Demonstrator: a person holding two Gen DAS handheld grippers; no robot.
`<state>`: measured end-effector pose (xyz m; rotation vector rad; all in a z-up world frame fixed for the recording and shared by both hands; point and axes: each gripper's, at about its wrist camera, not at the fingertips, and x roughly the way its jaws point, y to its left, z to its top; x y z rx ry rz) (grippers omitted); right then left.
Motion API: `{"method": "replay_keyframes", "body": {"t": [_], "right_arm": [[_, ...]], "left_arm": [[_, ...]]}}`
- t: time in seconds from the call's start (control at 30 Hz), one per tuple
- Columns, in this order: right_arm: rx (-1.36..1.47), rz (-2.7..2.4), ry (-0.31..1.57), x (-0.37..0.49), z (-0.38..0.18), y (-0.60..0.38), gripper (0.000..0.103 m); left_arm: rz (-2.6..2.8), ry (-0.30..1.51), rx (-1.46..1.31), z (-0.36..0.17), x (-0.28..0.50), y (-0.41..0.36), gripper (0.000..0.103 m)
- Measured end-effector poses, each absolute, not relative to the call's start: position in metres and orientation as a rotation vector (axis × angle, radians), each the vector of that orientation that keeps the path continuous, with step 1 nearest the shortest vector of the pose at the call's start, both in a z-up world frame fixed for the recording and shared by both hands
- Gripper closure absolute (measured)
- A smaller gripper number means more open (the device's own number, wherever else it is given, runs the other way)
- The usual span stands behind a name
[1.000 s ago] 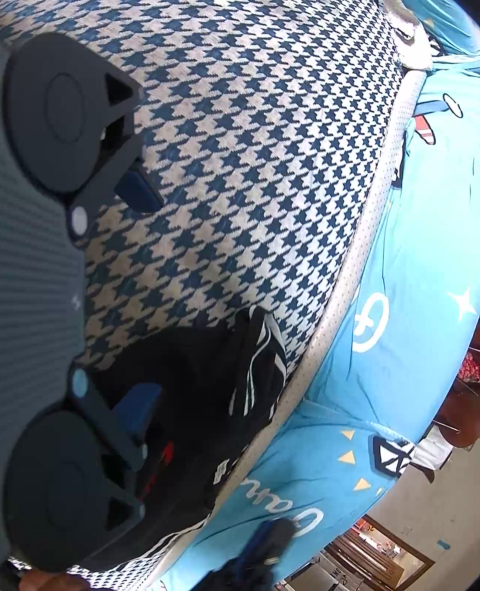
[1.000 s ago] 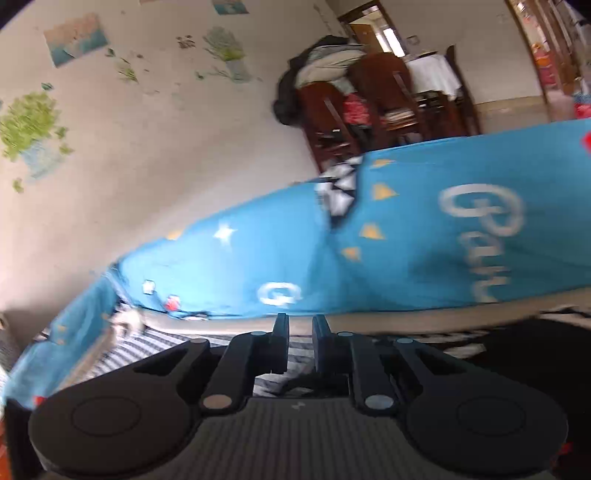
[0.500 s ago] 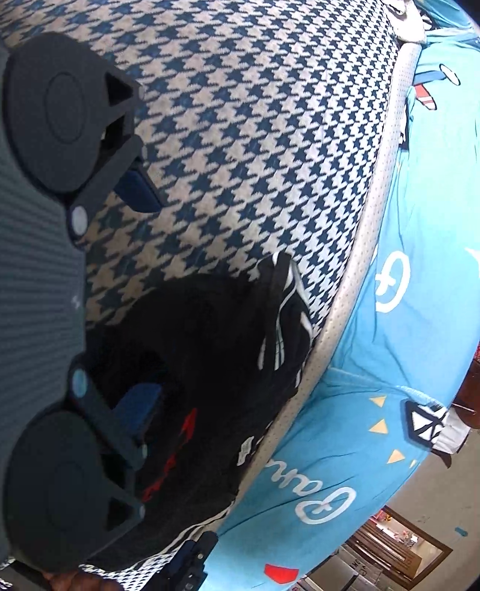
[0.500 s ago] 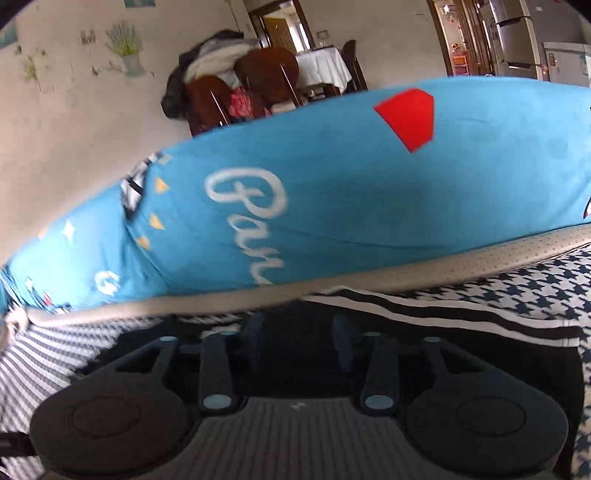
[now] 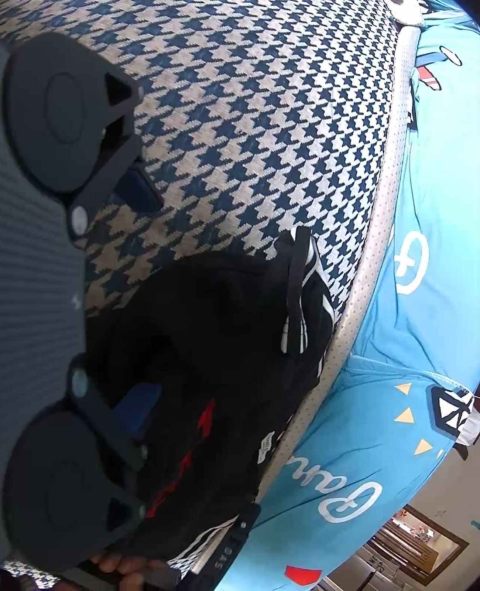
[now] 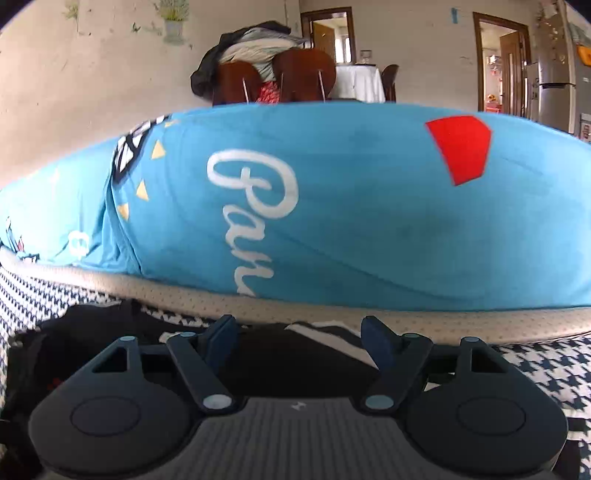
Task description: Fold clothes
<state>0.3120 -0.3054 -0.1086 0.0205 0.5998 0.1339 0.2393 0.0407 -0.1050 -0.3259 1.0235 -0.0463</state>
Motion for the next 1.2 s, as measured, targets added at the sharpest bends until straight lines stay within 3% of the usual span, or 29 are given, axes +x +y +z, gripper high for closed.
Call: {"method": "replay_keyframes", "body": {"t": [0.13,0.2,0.27,0.33,0.47,0.63,0.7,0.77,0.83,1.2], "right_arm": [[-0.014,0.133,0.643,0.32,-0.125,-0.299,0.029],[-0.022,0.123,0.645,0.321,-0.13,-0.296,0.044],[-0.025,0.125,0.634,0.319,-0.132,-0.293,0.07],[-0.026,0.14,0.626,0.318,-0.13,-0.291,0.085],[-0.001,0.078,0.542,0.313,-0.124,-0.291,0.093],[0.067,-0.012,0.419,0.305,-0.112,-0.298,0.091],[0.064,0.02,0.503,0.313,-0.118,-0.298,0.09],[0.093,-0.002,0.543,0.314,-0.121,-0.3,0.072],[0.14,0.006,0.554,0.312,-0.117,-0.306,0.062],[0.228,-0.151,0.579,0.253,-0.091,-0.374,0.049]], "left_arm": [[-0.042,1.03,-0.314,-0.109,0.241,0.038,0.0],[-0.04,1.031,-0.308,-0.11,0.242,0.036,0.0],[-0.038,1.032,-0.3,-0.111,0.243,0.034,0.0],[-0.034,1.031,-0.29,-0.112,0.243,0.033,0.0],[-0.03,1.031,-0.292,-0.112,0.245,0.034,0.0],[-0.016,1.031,-0.288,-0.112,0.247,0.036,0.0],[-0.007,1.029,-0.29,-0.111,0.248,0.037,0.0],[0.014,1.023,-0.287,-0.11,0.25,0.04,0.0],[0.047,1.015,-0.287,-0.109,0.252,0.045,0.0],[0.266,1.007,-0.307,-0.109,0.254,0.081,0.0]]}}
